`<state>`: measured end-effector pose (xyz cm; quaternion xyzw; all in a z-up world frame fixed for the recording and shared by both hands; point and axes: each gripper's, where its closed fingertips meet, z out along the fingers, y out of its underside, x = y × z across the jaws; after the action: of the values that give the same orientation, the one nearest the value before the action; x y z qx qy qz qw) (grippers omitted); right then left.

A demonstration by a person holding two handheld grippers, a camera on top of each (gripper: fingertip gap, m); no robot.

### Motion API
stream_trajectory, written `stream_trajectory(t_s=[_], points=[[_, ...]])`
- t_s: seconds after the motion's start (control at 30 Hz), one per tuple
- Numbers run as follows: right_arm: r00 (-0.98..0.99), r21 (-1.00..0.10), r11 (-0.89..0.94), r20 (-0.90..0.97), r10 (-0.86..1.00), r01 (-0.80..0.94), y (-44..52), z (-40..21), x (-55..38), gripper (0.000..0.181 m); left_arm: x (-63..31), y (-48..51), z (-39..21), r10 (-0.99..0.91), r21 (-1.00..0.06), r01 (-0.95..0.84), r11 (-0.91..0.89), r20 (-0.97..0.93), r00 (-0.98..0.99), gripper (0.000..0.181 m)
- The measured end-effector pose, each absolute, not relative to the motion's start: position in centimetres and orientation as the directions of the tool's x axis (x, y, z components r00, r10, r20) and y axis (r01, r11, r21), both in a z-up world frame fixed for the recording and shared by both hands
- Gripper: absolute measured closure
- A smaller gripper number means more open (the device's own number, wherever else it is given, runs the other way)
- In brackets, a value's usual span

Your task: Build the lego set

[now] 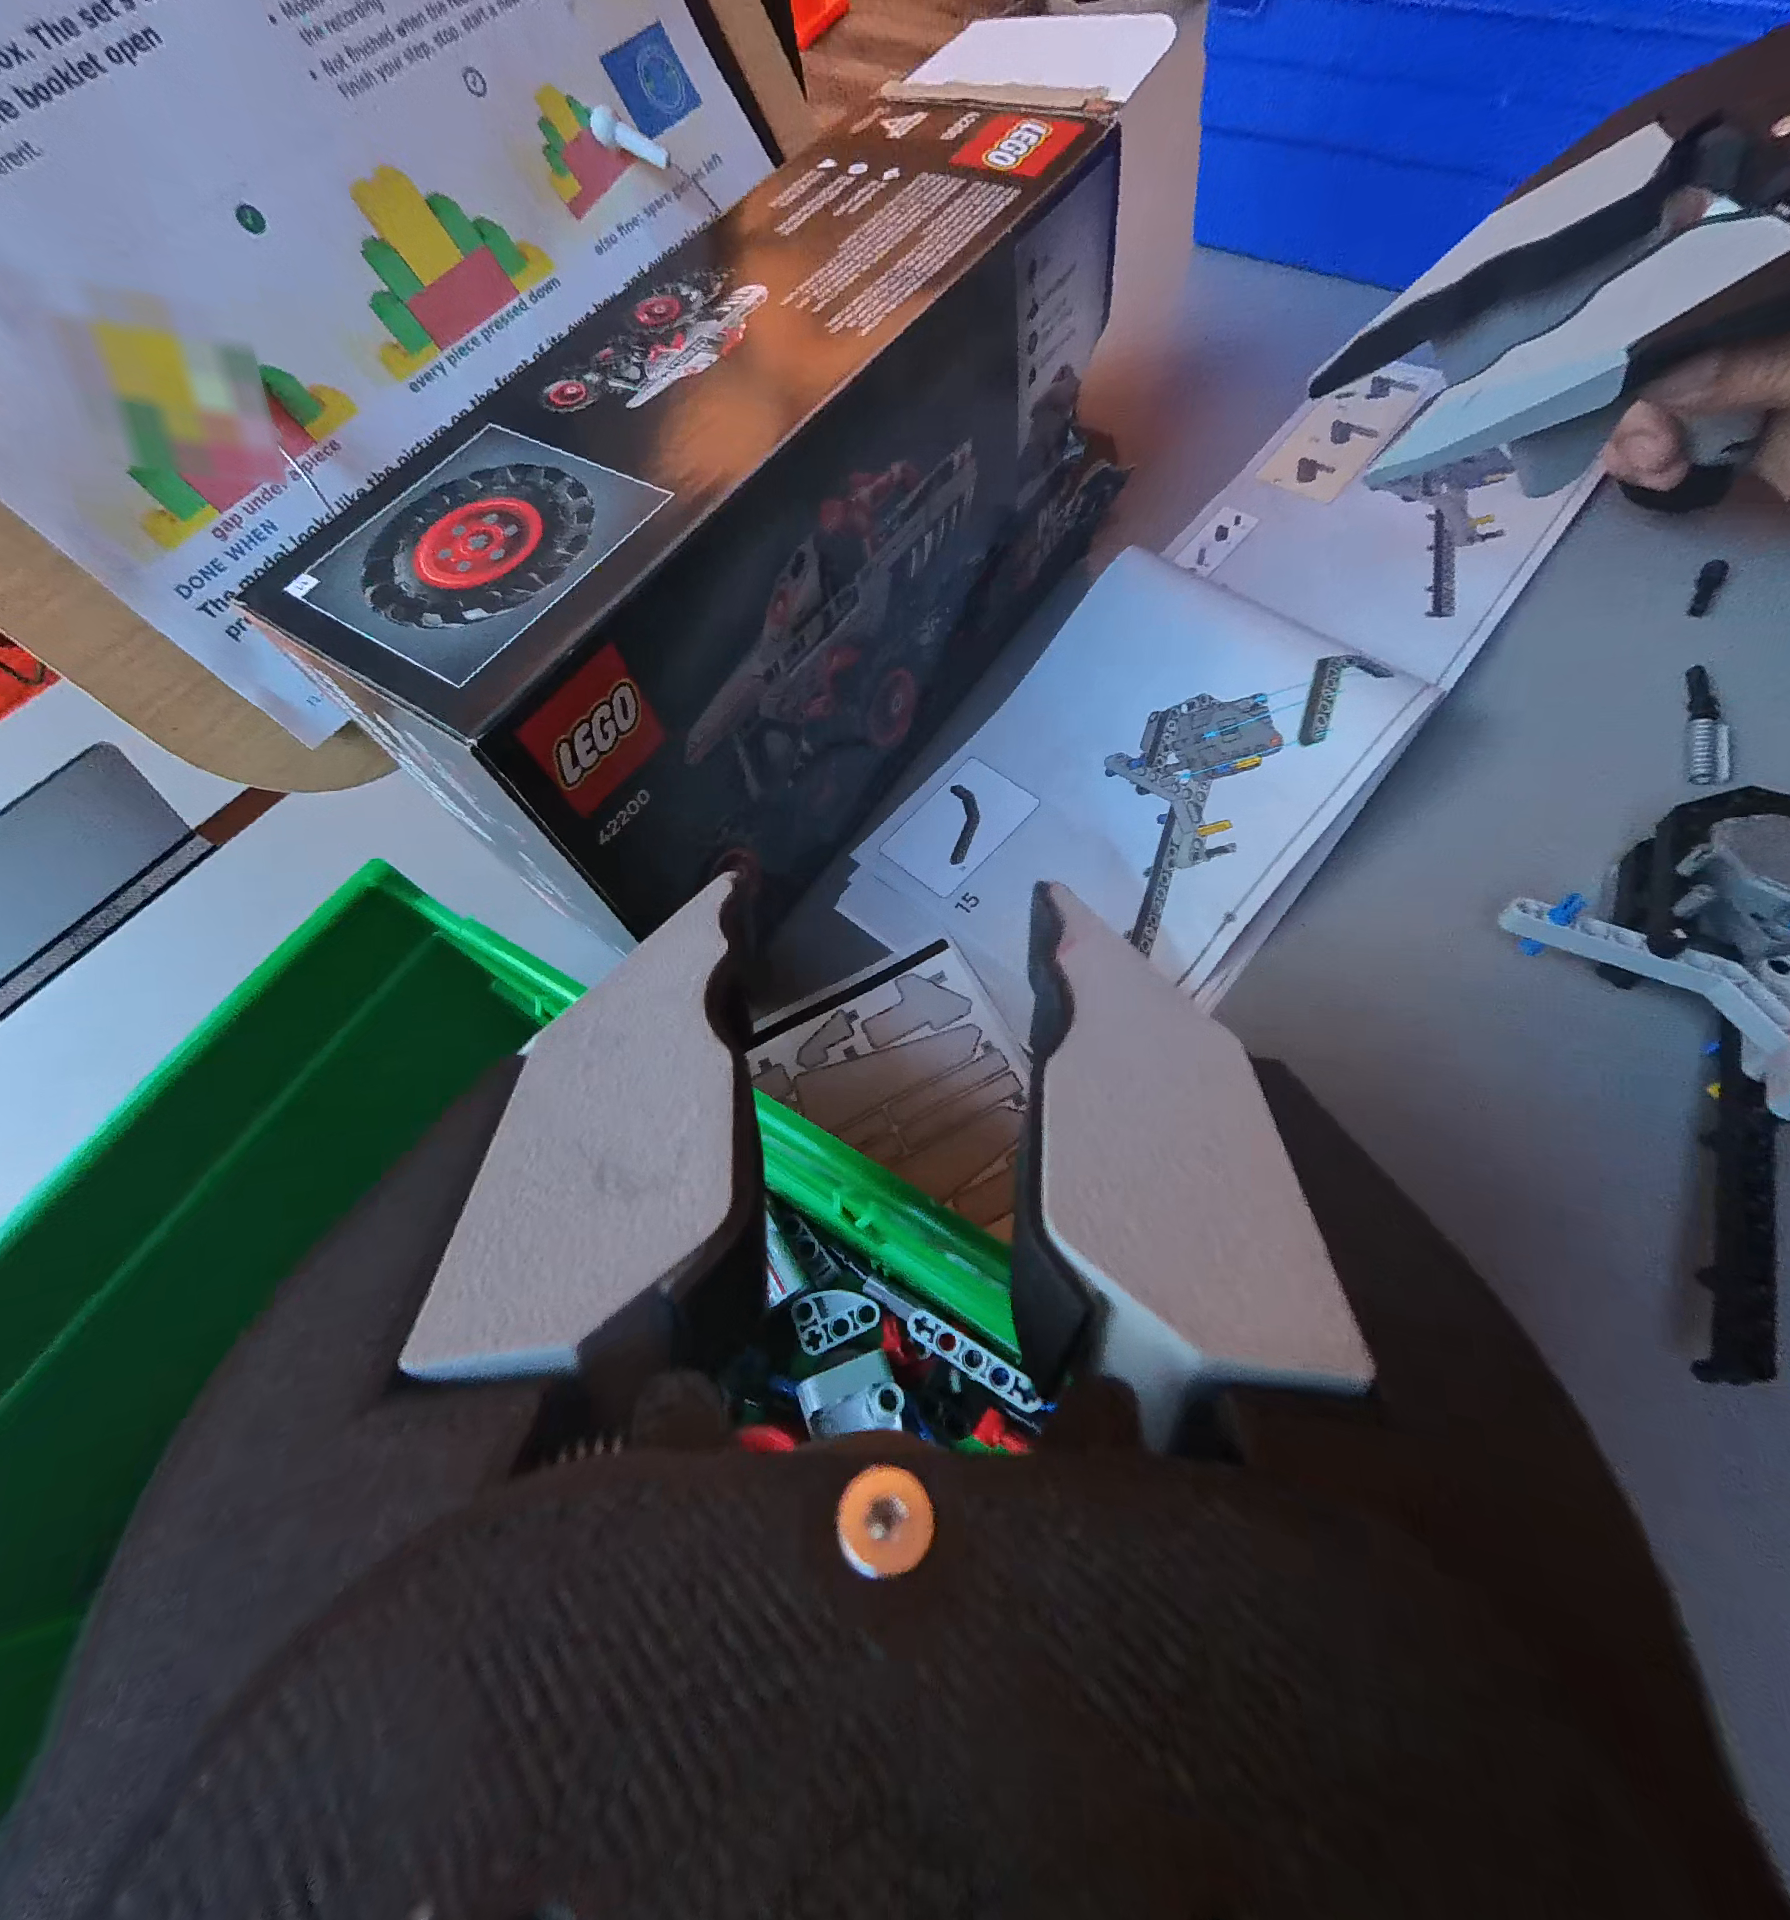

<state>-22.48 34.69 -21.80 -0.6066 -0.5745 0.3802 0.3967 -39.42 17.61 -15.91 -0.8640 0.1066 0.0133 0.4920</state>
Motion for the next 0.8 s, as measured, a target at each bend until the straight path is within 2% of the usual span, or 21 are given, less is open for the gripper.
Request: stream_trajectory(t_s=[0.43,0.57,0.8], points=[[0.060,-0.912,-0.031,-0.007,0.998,0.410,34.6,-22.4,-22.8,0.149,-39.0,17.7,-16.5,-0.184,-0.838,-0.208,-0.504,-0.131,0.974,0.133],[0.050,-0.910,-0.021,-0.001,0.999,0.413,34.5,-22.3,-22.7,0.163,-39.0,17.6,-16.4,-0.182,-0.838,-0.212,-0.502,-0.138,0.974,0.134],[0.020,-0.927,-0.036,-0.031,0.999,0.374,34.1,-21.3,-22.5,0.166,-39.0,17.7,-16.4,-0.182,-0.841,-0.212,-0.497,-0.138,0.974,0.137]])
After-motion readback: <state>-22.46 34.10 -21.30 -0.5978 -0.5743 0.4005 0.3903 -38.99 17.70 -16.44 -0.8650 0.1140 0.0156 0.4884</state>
